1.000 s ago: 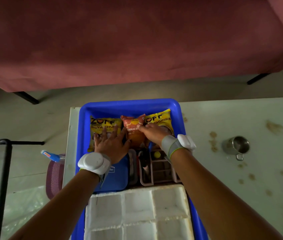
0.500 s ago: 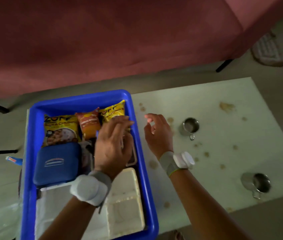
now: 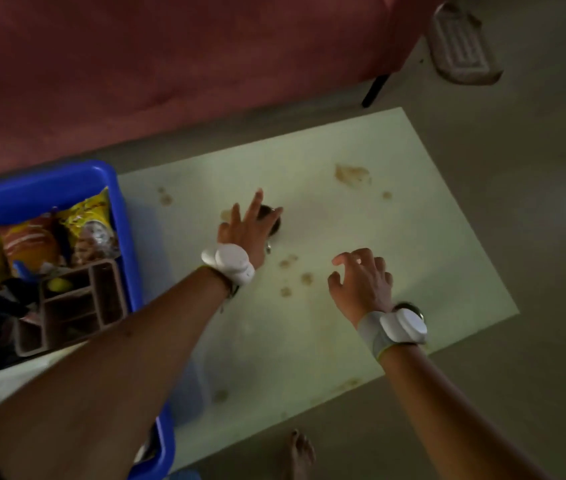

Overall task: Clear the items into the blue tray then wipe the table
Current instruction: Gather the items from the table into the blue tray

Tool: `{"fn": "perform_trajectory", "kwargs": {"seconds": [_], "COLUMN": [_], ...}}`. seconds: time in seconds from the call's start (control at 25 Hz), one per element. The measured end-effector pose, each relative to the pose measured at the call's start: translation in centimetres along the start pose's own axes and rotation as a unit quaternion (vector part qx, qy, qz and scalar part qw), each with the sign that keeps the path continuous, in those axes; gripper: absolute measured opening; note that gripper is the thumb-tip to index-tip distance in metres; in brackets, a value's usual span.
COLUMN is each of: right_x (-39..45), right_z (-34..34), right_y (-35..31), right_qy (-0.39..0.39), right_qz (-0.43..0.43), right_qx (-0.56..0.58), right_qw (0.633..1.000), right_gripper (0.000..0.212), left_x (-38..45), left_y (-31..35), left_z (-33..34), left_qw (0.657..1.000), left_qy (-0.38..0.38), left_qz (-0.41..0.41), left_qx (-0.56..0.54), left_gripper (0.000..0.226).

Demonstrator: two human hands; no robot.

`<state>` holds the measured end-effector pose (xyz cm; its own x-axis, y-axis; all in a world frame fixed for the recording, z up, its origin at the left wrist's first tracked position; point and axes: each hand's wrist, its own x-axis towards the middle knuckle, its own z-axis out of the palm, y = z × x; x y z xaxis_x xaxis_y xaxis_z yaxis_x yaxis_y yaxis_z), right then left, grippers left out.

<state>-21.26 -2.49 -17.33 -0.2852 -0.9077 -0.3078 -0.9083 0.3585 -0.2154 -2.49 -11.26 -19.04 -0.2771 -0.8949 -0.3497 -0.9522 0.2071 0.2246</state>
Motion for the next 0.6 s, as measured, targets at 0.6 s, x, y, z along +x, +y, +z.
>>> {"fn": "perform_trajectory", "kwargs": {"seconds": [0.6], "right_x": [-3.3], "right_z": [-1.7], "right_y": [3.8], "right_qy": [-0.082], "right_qz": [0.049], "right_qx": [0.007], "right_qw": [0.995], "right_gripper": [0.008], "left_x": [-13.4], "left_y": [5.9], "left_z": [3.1], "left_qw": [0.991], "left_qy": [0.095], "left_qz": [0.016], "left_qx": [-0.093], "left_gripper": [0.058]}}
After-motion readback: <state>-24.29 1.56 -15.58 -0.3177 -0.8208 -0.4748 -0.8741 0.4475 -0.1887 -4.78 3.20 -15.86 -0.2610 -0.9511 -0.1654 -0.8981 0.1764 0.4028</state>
